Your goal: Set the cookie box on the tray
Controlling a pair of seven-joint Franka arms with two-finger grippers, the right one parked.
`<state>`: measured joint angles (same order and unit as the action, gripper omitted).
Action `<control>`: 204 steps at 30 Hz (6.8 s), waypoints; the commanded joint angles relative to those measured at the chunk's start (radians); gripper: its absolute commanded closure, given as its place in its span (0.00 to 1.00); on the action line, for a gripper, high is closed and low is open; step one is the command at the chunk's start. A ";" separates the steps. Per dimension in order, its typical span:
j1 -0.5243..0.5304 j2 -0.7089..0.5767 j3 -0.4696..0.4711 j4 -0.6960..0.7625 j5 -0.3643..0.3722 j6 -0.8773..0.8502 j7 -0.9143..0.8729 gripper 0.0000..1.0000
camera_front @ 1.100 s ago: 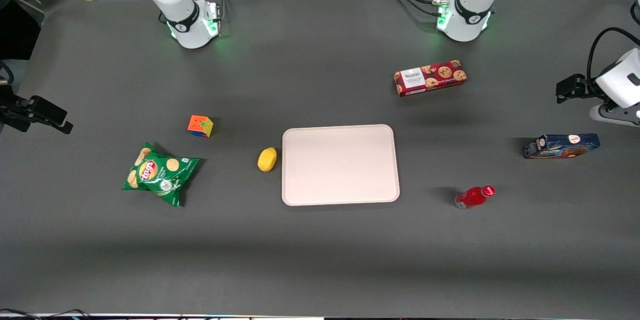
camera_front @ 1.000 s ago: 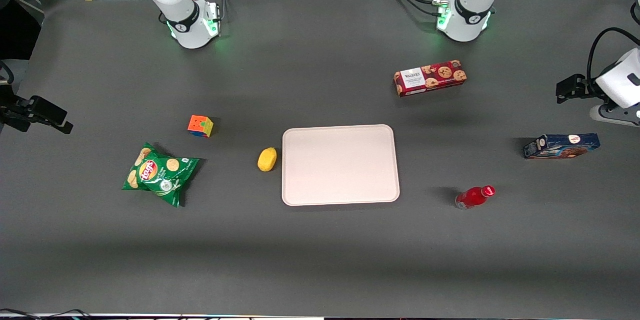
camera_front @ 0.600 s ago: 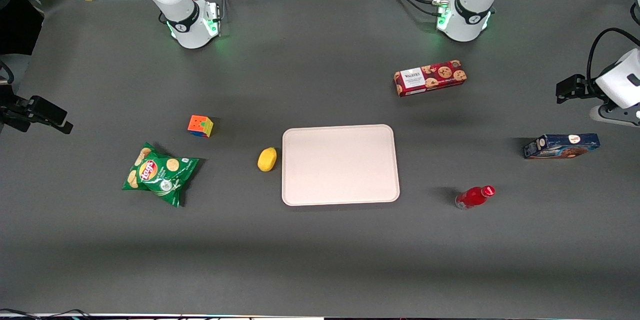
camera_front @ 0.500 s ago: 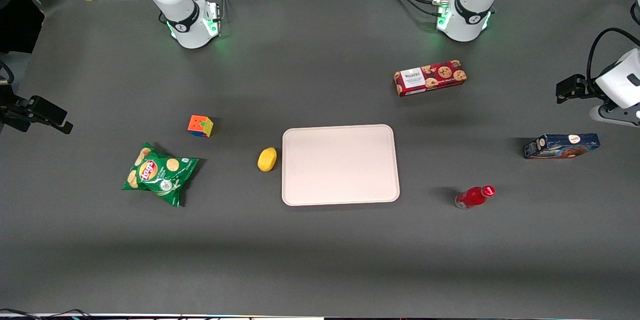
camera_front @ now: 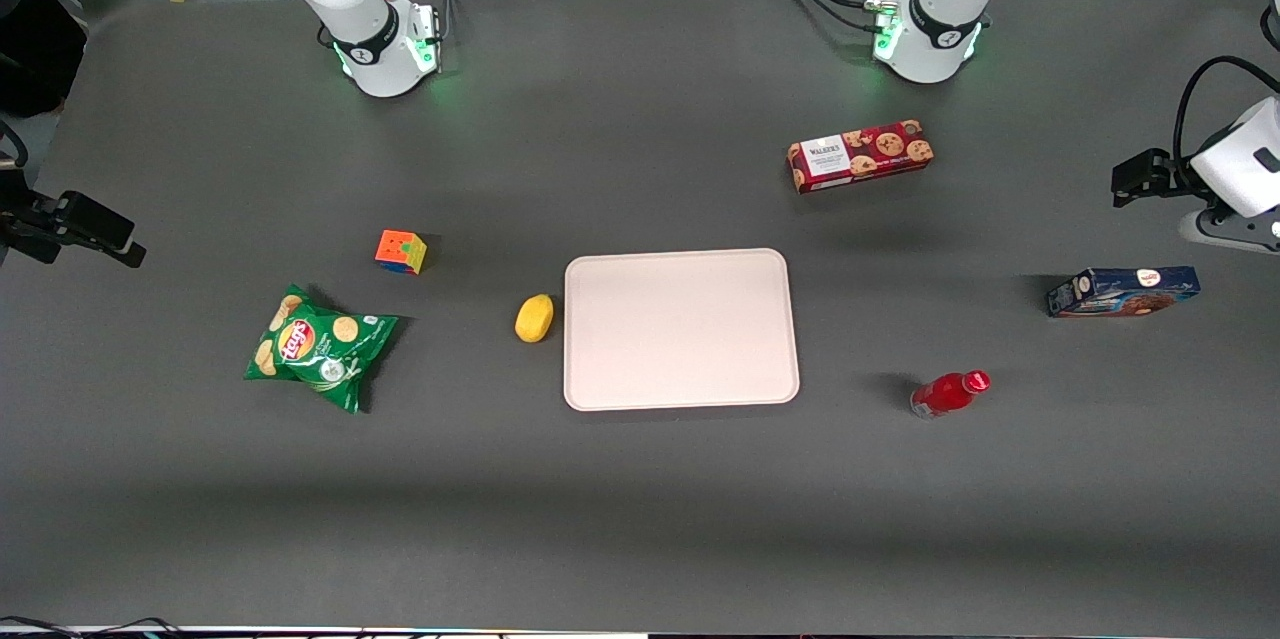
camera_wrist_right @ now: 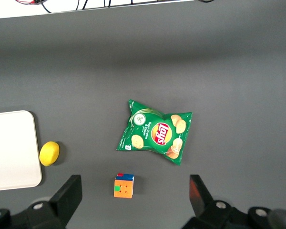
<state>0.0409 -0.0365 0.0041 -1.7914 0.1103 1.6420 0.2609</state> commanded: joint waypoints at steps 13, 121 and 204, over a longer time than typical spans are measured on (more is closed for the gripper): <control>-0.006 0.020 -0.001 0.027 0.017 -0.008 0.001 0.00; -0.046 0.015 0.266 0.209 0.008 -0.239 -0.607 0.00; -0.012 0.126 0.275 -0.254 -0.244 0.508 -0.764 1.00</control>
<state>0.0364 0.1603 0.2860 -2.1813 -0.1334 2.3872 -0.5803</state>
